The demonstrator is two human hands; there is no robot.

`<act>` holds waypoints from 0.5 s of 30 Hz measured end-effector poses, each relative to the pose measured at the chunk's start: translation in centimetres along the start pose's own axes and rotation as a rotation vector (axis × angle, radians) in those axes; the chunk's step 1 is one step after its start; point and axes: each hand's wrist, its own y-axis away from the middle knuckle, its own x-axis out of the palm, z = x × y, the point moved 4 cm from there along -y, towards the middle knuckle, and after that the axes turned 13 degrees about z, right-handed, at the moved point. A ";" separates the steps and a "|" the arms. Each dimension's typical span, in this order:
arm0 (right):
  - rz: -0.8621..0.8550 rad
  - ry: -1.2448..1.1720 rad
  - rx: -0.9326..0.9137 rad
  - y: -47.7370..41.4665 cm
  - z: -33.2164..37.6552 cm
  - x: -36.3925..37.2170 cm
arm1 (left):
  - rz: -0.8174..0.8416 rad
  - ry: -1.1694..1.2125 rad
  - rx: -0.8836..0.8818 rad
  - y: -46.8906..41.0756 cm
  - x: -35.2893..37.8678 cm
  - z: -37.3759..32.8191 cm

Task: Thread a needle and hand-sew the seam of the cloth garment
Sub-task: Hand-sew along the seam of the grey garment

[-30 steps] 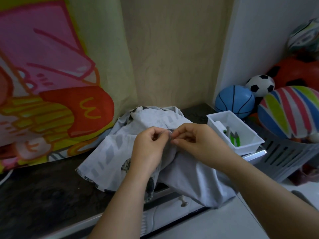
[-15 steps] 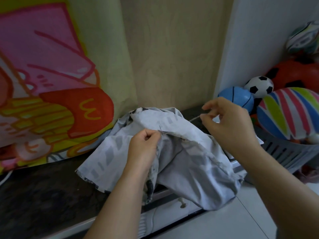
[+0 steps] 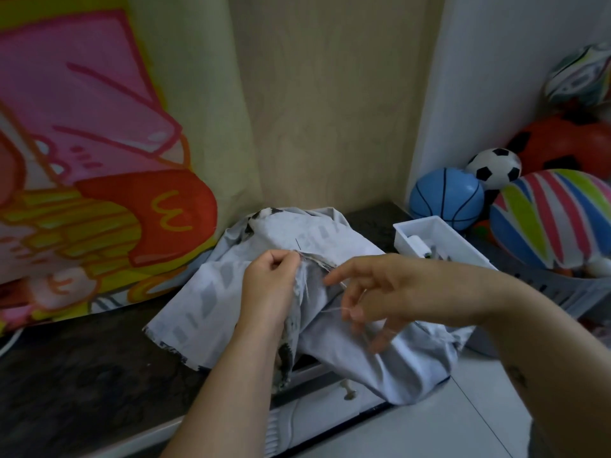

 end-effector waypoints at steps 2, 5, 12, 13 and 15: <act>-0.220 0.217 0.039 -0.2 -0.1 -1.0 | 0.000 -0.031 0.041 -0.1 0.0 -0.1; -0.594 0.271 -0.036 0.3 0.4 -2.5 | 0.026 -0.080 0.124 0.0 0.3 -0.4; -0.792 0.179 0.022 -0.6 -0.5 -2.9 | 0.175 -0.135 0.303 0.8 1.2 -1.8; -0.750 0.109 0.046 -1.1 -1.1 -2.7 | 0.214 -0.150 0.322 1.0 1.4 -2.0; -0.683 -0.007 0.044 -2.1 -1.9 -2.5 | 0.294 -0.190 0.337 1.4 1.9 -2.1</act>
